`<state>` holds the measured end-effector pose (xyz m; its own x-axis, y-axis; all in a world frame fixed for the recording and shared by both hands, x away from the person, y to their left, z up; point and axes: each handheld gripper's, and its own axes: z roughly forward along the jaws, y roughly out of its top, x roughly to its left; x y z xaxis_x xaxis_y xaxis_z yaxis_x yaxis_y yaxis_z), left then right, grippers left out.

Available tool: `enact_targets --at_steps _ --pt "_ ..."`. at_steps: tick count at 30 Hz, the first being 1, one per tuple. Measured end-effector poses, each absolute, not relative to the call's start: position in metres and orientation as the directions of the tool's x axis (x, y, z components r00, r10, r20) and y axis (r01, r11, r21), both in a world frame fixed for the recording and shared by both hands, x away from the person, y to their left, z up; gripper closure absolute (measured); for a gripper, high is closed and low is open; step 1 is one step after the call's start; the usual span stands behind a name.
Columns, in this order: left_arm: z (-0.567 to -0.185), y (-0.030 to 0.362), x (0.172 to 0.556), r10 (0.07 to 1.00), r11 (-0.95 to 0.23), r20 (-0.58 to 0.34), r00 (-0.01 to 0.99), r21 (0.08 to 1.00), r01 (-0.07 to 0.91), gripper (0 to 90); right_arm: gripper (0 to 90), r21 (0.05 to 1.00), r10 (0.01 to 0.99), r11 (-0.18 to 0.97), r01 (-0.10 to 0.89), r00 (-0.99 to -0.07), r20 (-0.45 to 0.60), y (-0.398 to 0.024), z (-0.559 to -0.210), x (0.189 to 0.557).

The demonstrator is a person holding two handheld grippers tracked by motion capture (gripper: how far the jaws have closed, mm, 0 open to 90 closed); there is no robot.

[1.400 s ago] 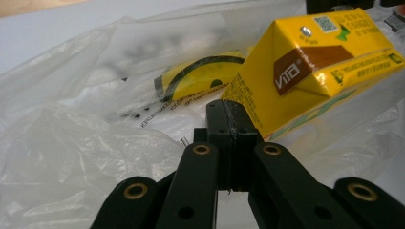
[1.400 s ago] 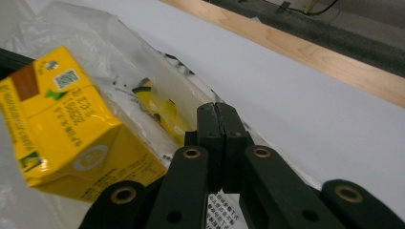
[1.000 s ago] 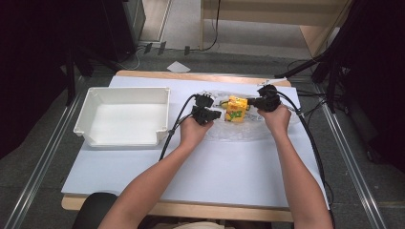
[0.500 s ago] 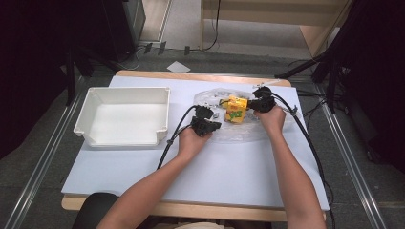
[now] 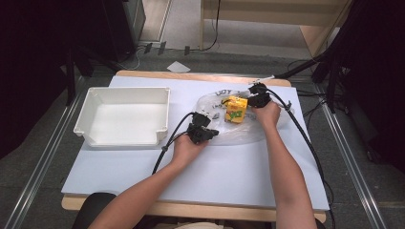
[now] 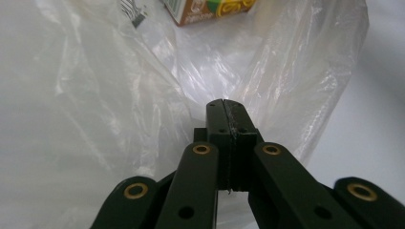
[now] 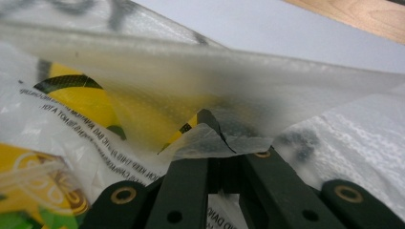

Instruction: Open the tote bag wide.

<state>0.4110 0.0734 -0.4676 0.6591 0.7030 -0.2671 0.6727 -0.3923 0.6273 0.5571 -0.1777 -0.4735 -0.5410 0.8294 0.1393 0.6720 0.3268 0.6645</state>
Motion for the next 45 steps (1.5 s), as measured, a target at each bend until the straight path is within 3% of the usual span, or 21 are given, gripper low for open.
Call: enact_targets --at_steps 21,35,45 --pt "-0.465 0.104 0.379 0.665 -0.438 -0.273 0.695 0.611 0.660 90.0 90.0 0.676 0.873 0.295 0.676 -0.478 0.098 -0.173 -0.474 0.587" --pt "-0.466 0.094 0.396 0.671 -0.408 -0.289 0.682 0.624 0.666 90.0 90.0 0.680 0.887 0.258 0.686 -0.448 0.116 -0.171 -0.475 0.590" --pt "-0.435 0.095 0.396 0.639 -0.373 -0.301 0.707 0.684 0.628 86.6 90.0 0.710 0.856 0.265 0.652 -0.498 0.138 -0.175 -0.435 0.567"
